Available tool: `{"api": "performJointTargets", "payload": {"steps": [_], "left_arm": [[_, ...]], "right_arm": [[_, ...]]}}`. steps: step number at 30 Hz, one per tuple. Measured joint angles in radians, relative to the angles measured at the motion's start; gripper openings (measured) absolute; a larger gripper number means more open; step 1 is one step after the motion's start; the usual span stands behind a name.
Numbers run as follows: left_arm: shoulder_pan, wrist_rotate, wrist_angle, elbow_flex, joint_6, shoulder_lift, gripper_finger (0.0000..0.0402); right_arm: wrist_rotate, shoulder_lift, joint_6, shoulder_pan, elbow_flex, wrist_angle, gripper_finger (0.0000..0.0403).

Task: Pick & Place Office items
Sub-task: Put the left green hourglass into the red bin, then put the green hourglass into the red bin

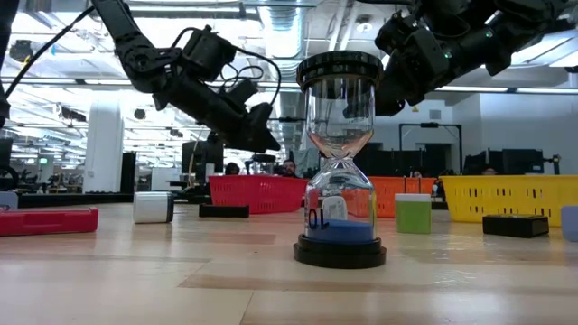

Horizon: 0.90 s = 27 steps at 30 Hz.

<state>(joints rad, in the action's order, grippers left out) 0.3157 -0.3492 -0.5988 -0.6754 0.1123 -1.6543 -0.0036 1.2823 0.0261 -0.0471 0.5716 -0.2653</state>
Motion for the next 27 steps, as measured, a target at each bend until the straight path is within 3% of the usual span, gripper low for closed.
{"api": "performJointTargets", "payload": {"steps": [6,12,19,27], "left_arm": [[-0.007,0.0,0.011,0.0,-0.002,0.07,0.0235],[-0.049,0.001,0.031,0.0,-0.003,0.236,0.0245],[-0.119,0.011,0.219,0.0,-0.003,0.403,0.0233],[-0.193,0.055,0.311,0.033,-0.004,0.443,0.0226]], "right_arm": [[0.0,0.0,0.0,0.0,0.0,0.002,0.026],[0.0,0.0,0.0,0.0,0.0,0.003,0.026],[0.003,0.0,-0.01,0.0,-0.003,0.002,0.026],[0.015,0.0,-0.034,-0.002,-0.003,-0.003,0.026]]}}
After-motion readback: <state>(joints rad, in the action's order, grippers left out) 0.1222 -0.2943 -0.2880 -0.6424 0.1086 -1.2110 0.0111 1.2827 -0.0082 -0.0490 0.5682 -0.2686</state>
